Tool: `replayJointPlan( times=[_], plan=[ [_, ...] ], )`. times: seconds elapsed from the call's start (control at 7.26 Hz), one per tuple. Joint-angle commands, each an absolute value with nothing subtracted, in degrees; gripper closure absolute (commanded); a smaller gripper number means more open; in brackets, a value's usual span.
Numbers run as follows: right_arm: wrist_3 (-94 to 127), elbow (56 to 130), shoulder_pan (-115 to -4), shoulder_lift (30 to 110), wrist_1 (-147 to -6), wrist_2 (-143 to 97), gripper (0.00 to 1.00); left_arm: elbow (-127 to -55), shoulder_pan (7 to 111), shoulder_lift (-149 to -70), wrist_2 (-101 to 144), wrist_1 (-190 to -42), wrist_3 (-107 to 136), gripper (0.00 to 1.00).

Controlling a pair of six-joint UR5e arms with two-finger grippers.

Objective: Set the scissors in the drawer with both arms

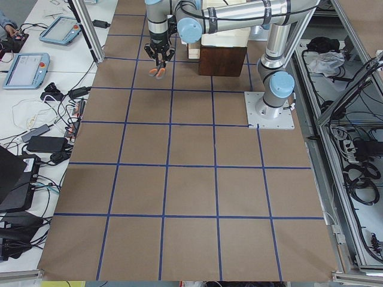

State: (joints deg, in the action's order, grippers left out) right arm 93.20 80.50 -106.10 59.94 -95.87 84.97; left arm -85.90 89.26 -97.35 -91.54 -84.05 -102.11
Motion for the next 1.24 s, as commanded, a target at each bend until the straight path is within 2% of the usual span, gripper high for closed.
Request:
replayJointPlan(
  times=[0.0,1.1],
  plan=[
    [91.85,78.23,-105.56,58.63,-95.89,84.99,0.0,-85.96,92.29,-96.59,-88.79,-85.51,-99.42,1.0],
    [84.9,72.86,-104.15,55.02,-97.2,86.39,0.0,-86.84,89.38,-96.59,-88.33,-86.57,-95.98,1.0]
  ],
)
